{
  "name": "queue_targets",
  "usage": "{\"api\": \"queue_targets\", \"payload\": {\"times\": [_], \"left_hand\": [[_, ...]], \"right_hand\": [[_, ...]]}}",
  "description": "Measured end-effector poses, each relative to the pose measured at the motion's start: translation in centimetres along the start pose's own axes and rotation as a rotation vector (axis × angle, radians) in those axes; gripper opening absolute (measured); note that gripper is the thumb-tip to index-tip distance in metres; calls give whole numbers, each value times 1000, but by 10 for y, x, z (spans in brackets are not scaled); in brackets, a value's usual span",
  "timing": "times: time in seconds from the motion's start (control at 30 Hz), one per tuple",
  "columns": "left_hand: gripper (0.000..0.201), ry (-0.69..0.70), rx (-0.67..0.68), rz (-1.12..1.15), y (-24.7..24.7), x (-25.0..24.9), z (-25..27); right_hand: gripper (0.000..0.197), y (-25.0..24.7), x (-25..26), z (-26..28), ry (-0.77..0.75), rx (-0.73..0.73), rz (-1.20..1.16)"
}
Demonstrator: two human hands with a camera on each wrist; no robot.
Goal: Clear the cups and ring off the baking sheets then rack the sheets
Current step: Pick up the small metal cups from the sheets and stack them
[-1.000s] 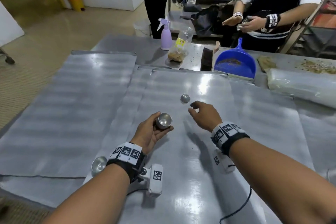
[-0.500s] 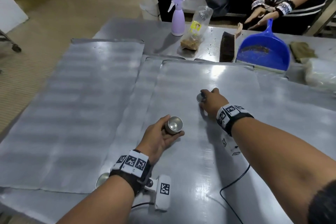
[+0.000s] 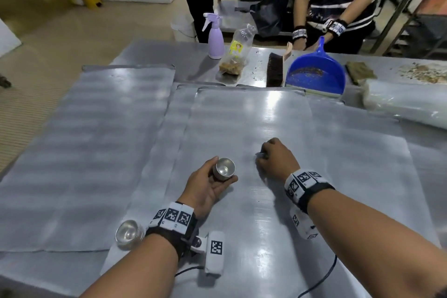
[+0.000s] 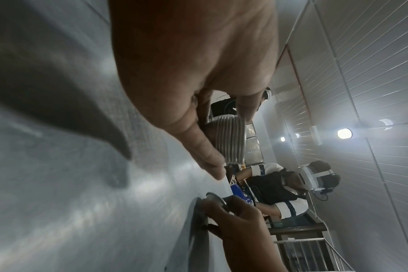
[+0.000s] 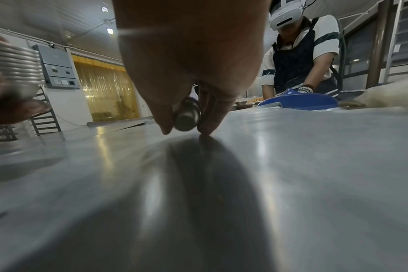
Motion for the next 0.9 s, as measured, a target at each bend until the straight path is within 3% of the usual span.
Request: {"api": "queue_targets", "payload": {"times": [0.27,0.3,0.4,0.43,0.67,0.9], "left_hand": [[38,10,8,8,7,24,44],[39,9,4,8,8,27,48],[44,13,-2,14,7,33,57],[47,17,-4,19,7,35,59],[52,21,11,4,21,40,74],[69,55,98,-54,39,42,81]], "right_hand": [[19,-8,-34,64,10,48,21],[25,-9,-39,69,18,67,13],[68,-14,-48,81,13,97,-28],[73,-19,-49,85,-2,95,-35],[62,-52,-18,127,-193,38,-384],[60,-39,0,146,-273,64,-256]]}}
Point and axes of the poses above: each hand's wrist, its own z-axis away from the middle knuckle, its own y-axis out of the palm, x = y × z, the point moved 4 cm from there along -z, towards the middle knuckle, and after that the axes turned 15 degrees about y, right-handed, at the moved point
